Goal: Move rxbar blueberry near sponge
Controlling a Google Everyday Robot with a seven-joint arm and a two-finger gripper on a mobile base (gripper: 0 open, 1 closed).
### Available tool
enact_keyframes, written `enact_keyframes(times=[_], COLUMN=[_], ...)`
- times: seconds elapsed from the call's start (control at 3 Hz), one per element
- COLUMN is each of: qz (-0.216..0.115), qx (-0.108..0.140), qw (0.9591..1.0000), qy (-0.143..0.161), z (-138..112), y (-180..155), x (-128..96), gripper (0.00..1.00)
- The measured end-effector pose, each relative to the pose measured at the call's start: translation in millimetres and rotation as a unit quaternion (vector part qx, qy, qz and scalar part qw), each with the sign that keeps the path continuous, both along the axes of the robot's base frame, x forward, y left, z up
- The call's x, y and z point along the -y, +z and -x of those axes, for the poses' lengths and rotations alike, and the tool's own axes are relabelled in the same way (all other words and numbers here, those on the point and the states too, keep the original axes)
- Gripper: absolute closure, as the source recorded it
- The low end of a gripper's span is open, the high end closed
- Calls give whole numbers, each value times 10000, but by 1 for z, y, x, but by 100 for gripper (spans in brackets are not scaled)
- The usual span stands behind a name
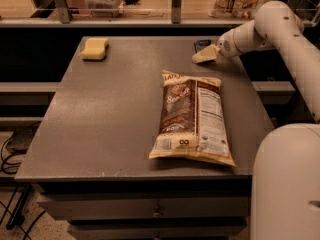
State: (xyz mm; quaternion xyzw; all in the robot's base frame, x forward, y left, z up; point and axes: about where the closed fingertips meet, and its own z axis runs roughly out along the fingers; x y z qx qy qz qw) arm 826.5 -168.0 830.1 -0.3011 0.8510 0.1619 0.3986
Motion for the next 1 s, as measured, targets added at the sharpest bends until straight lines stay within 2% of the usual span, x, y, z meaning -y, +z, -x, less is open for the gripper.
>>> enact_keyframes(times=[0.67, 1.0], qz=[0, 0], qx=[0, 1], qw=[10000, 10000], qy=[3, 5], z=[0, 0], y=[6, 7], x=[0, 0], gripper=[99, 100])
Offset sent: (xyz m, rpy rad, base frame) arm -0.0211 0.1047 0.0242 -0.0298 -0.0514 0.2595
